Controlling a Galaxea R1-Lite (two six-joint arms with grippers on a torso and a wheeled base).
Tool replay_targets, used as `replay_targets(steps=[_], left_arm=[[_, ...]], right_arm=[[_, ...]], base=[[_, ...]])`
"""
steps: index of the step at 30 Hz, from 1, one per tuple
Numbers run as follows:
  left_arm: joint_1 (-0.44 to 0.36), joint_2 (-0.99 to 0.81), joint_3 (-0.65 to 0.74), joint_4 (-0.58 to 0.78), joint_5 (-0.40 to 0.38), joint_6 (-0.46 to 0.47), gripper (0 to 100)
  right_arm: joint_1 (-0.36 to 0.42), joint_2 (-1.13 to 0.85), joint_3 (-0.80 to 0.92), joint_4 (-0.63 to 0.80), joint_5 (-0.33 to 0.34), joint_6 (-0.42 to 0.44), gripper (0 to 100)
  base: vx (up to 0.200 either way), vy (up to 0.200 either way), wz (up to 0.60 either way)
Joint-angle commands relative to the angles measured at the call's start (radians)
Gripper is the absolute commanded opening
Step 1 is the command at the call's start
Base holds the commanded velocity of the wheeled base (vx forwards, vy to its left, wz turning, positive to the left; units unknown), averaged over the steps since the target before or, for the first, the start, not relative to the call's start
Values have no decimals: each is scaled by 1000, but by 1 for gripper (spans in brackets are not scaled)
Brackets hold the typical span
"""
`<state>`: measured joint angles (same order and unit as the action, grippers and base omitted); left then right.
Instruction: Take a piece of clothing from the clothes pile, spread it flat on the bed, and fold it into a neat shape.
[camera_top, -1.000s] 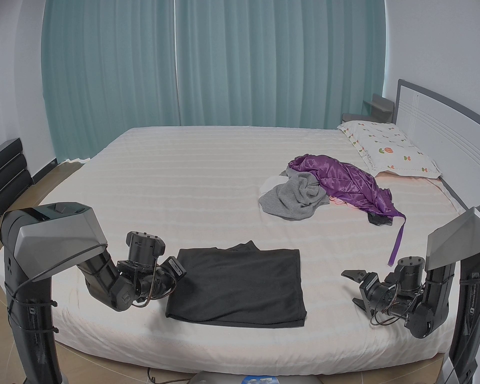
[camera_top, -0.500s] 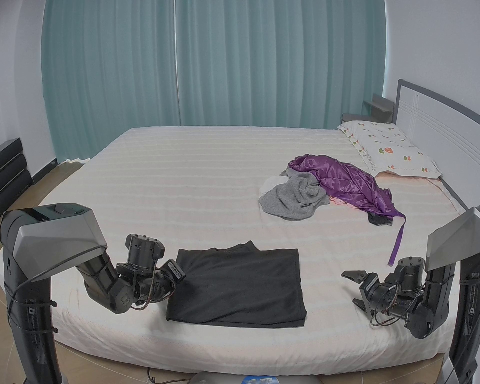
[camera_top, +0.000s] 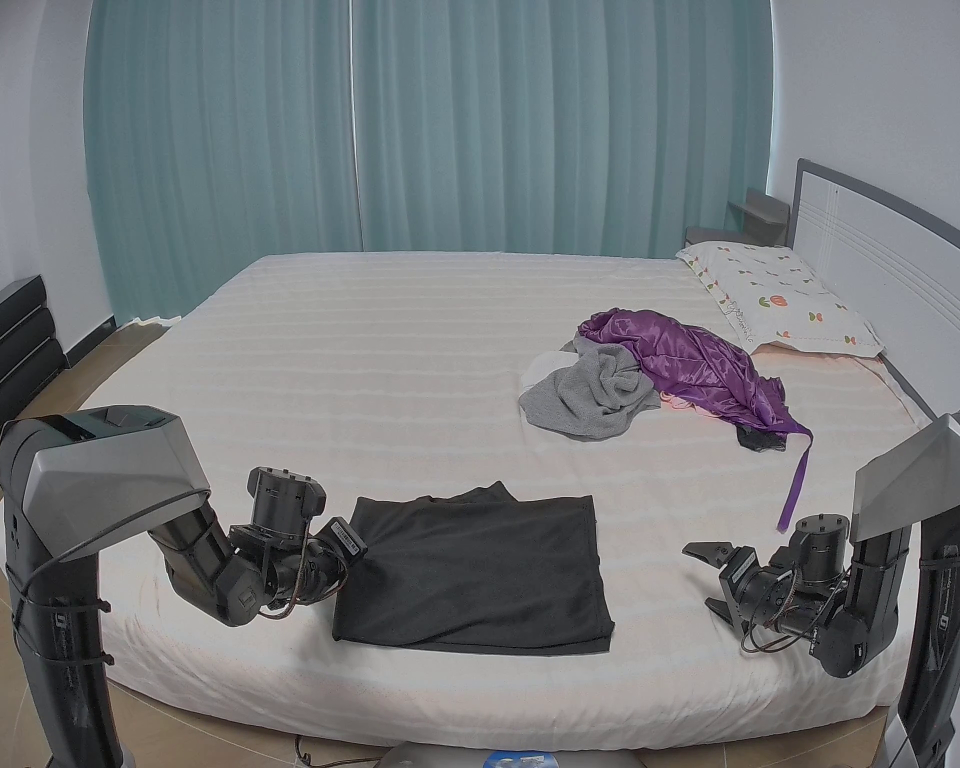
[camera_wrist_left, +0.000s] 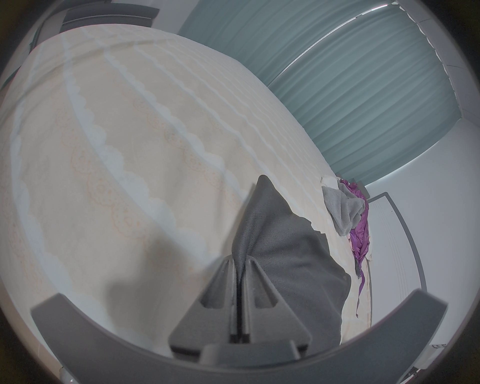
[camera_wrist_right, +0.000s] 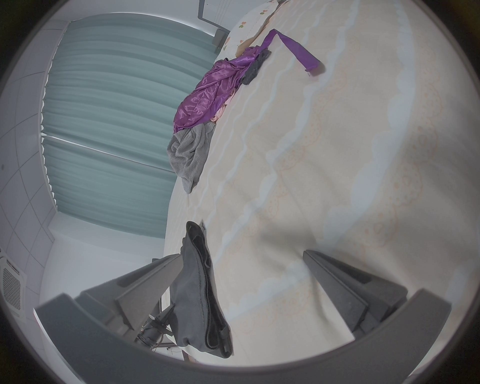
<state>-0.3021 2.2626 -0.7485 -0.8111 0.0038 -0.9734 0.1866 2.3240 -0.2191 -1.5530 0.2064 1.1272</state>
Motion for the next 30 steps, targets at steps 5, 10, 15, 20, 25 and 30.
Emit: replay_targets(steps=[5, 10, 15, 20, 25, 30], left_arm=[[3, -14, 0, 0, 1, -27, 0], [3, -17, 5, 1, 1, -27, 0], [5, -20, 6, 3, 2, -27, 0], [5, -21, 6, 3, 2, -27, 0], [6, -24, 8, 4, 2, -27, 0], [5, -24, 8, 4, 10, -25, 0]], right_arm=[[1, 0, 0, -15, 1, 0, 100], [1, 0, 0, -15, 1, 2, 100], [1, 0, -2, -15, 1, 2, 100], [-7, -9, -5, -15, 5, 9, 100], [-9, -8, -5, -15, 5, 9, 100], [-7, -6, -3, -15, 4, 8, 100]], base=[[0, 200, 0], [0, 200, 0], [0, 200, 0], [0, 200, 0], [0, 200, 0], [0, 200, 0]])
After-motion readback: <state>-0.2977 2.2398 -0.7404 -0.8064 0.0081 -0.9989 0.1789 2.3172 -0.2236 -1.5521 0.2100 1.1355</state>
